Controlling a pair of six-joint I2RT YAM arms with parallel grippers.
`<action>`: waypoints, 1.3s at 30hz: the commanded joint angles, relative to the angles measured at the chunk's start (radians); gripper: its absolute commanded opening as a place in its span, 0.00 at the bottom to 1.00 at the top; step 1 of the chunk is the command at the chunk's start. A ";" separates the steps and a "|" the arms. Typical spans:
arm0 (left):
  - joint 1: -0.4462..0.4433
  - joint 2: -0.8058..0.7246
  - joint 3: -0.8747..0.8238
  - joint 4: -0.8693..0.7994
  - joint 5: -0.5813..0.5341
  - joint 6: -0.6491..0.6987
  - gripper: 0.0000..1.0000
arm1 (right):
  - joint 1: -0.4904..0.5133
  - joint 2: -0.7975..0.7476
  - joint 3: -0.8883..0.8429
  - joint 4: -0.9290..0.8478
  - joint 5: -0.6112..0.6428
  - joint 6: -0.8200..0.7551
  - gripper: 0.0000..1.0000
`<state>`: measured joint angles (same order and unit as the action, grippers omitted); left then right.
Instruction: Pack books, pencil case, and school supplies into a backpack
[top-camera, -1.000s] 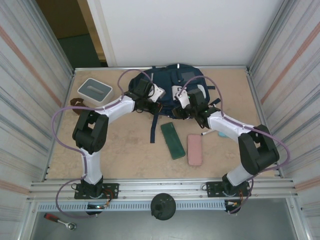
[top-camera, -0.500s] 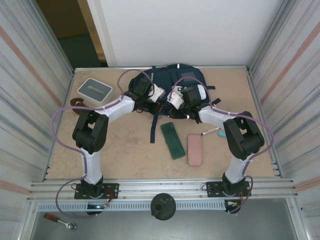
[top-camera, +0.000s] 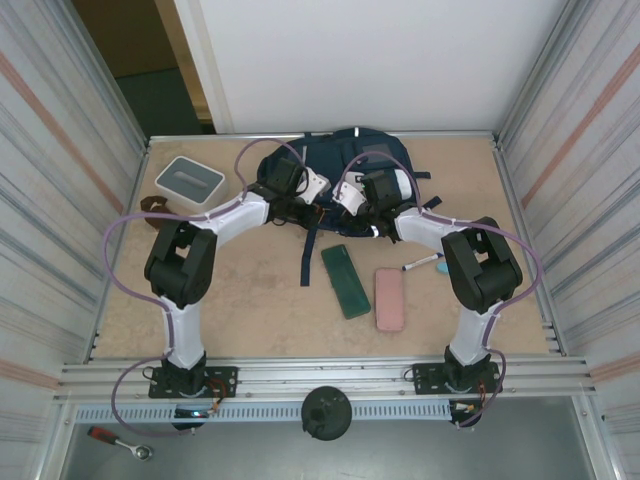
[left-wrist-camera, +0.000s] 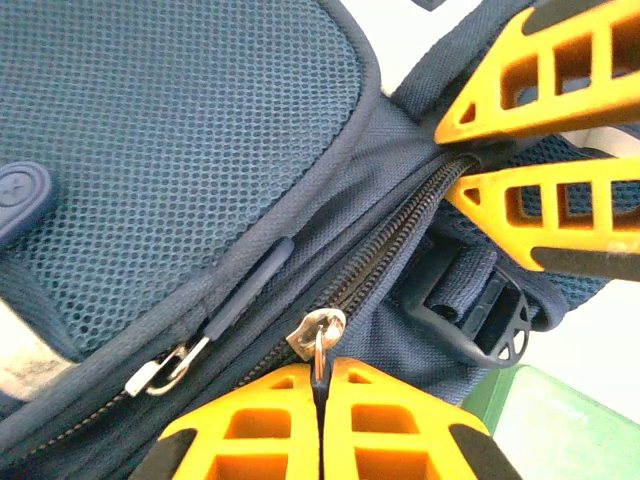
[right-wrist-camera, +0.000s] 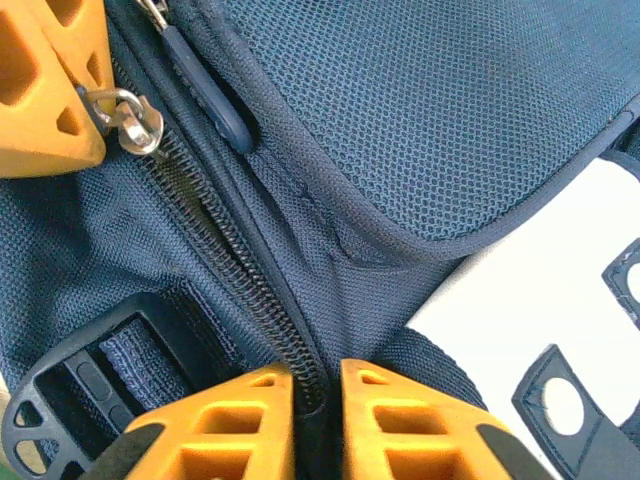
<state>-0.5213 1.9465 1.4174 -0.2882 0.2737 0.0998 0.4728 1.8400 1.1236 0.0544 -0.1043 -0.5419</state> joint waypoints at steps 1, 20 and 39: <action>0.000 -0.097 -0.004 -0.018 -0.116 -0.004 0.00 | -0.019 -0.004 0.011 -0.008 0.062 -0.002 0.12; 0.075 -0.152 -0.023 -0.138 -0.416 -0.078 0.00 | -0.023 -0.047 -0.048 0.020 0.131 -0.207 0.10; 0.043 -0.161 -0.096 -0.071 -0.289 -0.129 0.00 | -0.025 -0.036 0.104 -0.199 0.240 -0.057 0.35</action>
<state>-0.4816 1.8435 1.3445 -0.3485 -0.0109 0.0025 0.4709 1.8389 1.1961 -0.0303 0.0593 -0.7303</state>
